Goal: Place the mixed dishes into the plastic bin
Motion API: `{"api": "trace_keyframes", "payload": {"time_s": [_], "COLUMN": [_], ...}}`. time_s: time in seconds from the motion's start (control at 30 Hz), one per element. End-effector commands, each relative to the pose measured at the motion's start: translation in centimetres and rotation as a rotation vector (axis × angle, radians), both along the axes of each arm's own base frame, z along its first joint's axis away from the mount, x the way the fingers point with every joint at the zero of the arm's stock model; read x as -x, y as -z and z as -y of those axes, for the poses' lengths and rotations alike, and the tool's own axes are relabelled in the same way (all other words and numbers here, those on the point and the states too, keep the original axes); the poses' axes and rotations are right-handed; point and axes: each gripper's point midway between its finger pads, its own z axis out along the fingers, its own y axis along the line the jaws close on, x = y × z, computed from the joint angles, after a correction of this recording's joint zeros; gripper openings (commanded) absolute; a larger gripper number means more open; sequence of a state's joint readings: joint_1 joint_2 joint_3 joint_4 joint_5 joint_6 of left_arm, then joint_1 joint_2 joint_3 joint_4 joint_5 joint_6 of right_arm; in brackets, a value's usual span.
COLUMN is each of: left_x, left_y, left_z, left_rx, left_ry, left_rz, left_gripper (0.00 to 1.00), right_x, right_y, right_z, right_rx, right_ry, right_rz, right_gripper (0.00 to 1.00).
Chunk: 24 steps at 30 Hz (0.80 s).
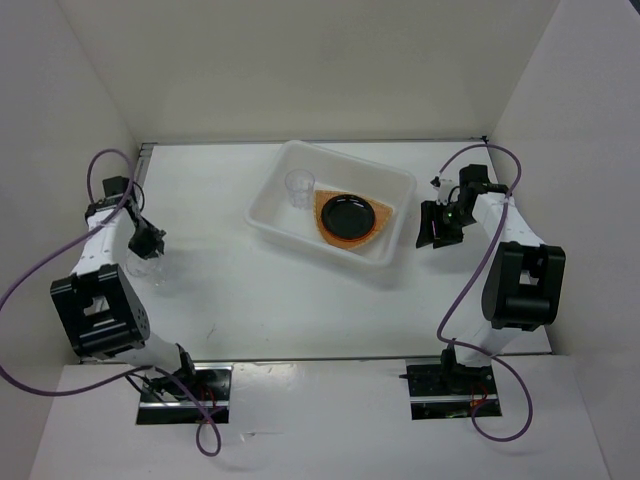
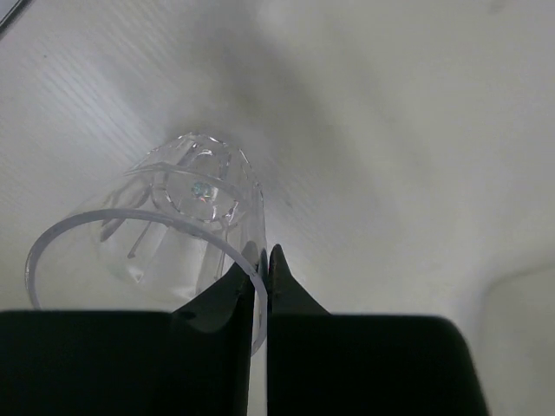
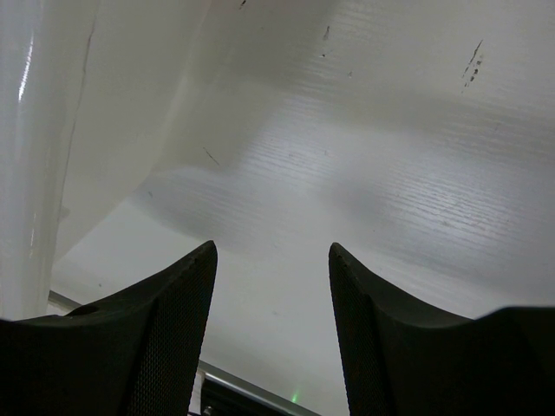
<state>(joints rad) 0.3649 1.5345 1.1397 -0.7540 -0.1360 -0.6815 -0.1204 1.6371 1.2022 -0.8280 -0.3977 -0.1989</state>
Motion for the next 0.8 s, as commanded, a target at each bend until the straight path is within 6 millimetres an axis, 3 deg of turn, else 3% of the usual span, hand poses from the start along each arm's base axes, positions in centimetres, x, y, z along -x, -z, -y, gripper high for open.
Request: {"api": "trace_keyframes", "payload": {"time_s": [0.0,0.07,0.1,0.13,0.17,0.23,0.27,0.3,0.33,0.37,0.4,0.43,0.47,0.53,0.57,0.7,0.77], "left_x": [-4.8,-6.9,-9.2,-10.3,-12.5,-14.9,-15.1,-16.0,-18.5,-17.7,-18.2,-19.1,-18.8,-19.1,-18.6,-18.0,-17.5], "left_y": [-12.2,-16.0,-19.1,-21.1,-24.5,-26.5,-25.6,-25.4,-21.2,-24.2,-23.2,-21.5,-20.5,-18.5,-17.8,-14.3,-13.3], "left_z": [0.7,2.5,3.4,6.2,8.6,12.4,15.2,16.3,17.2,20.3,21.8,22.4,24.5,26.2,28.6,32.0,32.3], "left_rx": [0.009,0.086,0.100,0.204,0.219,0.306,0.354,0.297,0.314,0.285,0.219,0.178,0.189,0.164,0.161,0.105,0.064], "left_ry": [-0.011,0.029,0.091,0.210,0.349,0.533,0.589,0.692,0.741,0.848,0.948,0.943,0.992,1.012,1.070,1.137,1.135], "left_rz": [0.387,0.521,0.658,0.752,0.911,0.984,0.895,0.854,0.721,0.688,0.645,0.594,0.582,0.522,0.505,0.396,0.351], "left_gripper": [0.00,0.00,0.00,0.00,0.00,0.00,0.00,0.00,0.00,0.00,0.00,0.00,0.00,0.00,0.00,0.00,0.00], "right_x": [-0.5,-0.5,-0.5,-0.5,-0.5,-0.5,-0.5,-0.5,-0.5,-0.5,-0.5,-0.5,-0.5,-0.5,-0.5,-0.5,-0.5], "right_y": [-0.3,-0.3,-0.3,-0.3,-0.3,-0.3,-0.3,-0.3,-0.3,-0.3,-0.3,-0.3,-0.3,-0.3,-0.6,-0.6,-0.6], "right_z": [0.2,0.2,0.2,0.2,0.2,0.2,0.2,0.2,0.2,0.2,0.2,0.2,0.2,0.2,0.2,0.2,0.2], "right_rx": [0.006,0.006,0.006,0.006,0.006,0.006,0.006,0.006,0.006,0.006,0.006,0.006,0.006,0.006,0.008,0.008,0.008], "right_ry": [0.006,0.006,0.006,0.006,0.006,0.006,0.006,0.006,0.006,0.006,0.006,0.006,0.006,0.006,0.006,0.006,0.006], "right_rz": [0.031,0.031,0.031,0.031,0.031,0.031,0.031,0.031,0.031,0.031,0.031,0.031,0.031,0.031,0.042,0.042,0.042], "right_gripper": [0.60,0.60,0.60,0.60,0.60,0.60,0.60,0.60,0.60,0.60,0.60,0.60,0.60,0.60,0.60,0.60,0.60]}}
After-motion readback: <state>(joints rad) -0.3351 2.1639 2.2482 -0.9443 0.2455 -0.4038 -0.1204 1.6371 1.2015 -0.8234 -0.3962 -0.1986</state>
